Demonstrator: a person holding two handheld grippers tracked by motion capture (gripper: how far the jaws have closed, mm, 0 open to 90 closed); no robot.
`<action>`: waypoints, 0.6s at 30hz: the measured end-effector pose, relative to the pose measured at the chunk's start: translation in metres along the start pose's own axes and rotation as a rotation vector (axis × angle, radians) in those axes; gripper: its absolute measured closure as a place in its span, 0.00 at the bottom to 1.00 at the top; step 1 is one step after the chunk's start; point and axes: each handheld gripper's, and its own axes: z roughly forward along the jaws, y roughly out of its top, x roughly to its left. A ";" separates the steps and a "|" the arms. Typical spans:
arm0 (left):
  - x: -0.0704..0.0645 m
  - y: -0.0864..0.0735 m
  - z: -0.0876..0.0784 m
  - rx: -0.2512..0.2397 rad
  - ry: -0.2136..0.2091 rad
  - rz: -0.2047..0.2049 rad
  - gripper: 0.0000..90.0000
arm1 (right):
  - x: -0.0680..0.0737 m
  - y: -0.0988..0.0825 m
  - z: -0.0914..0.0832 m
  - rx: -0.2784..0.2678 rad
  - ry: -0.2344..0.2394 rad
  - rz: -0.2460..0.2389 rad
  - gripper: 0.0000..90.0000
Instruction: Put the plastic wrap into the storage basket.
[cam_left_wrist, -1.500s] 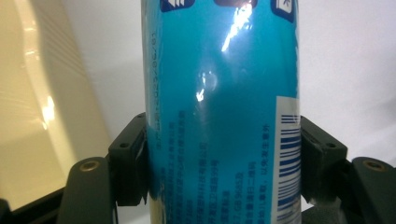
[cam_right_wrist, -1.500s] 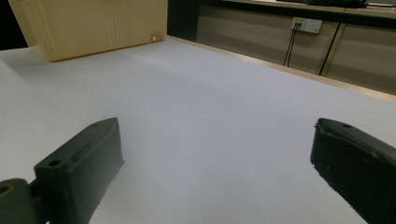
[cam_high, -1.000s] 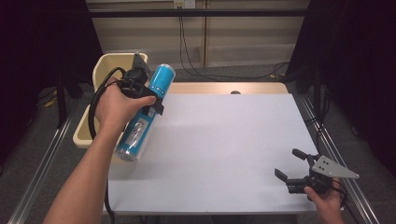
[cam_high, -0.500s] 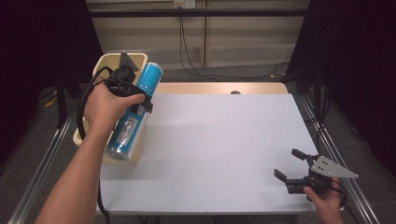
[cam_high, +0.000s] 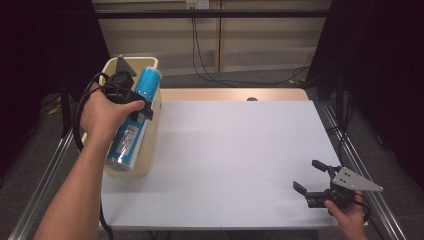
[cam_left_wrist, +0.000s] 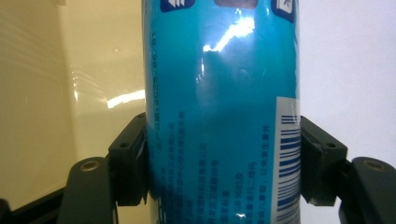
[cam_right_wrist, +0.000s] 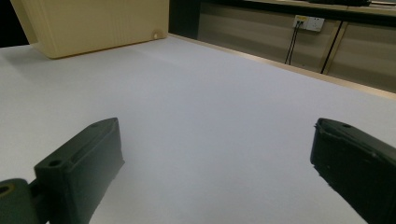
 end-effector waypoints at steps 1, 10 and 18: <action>0.001 0.000 0.000 0.003 0.001 0.004 0.36 | 0.000 0.000 0.000 0.000 0.000 0.000 0.02; 0.010 0.000 0.000 -0.009 0.018 -0.012 0.36 | 0.000 0.000 0.000 0.001 0.001 0.000 0.02; 0.023 0.000 0.003 -0.008 0.055 -0.034 0.36 | 0.000 0.000 0.000 0.001 0.000 -0.003 0.02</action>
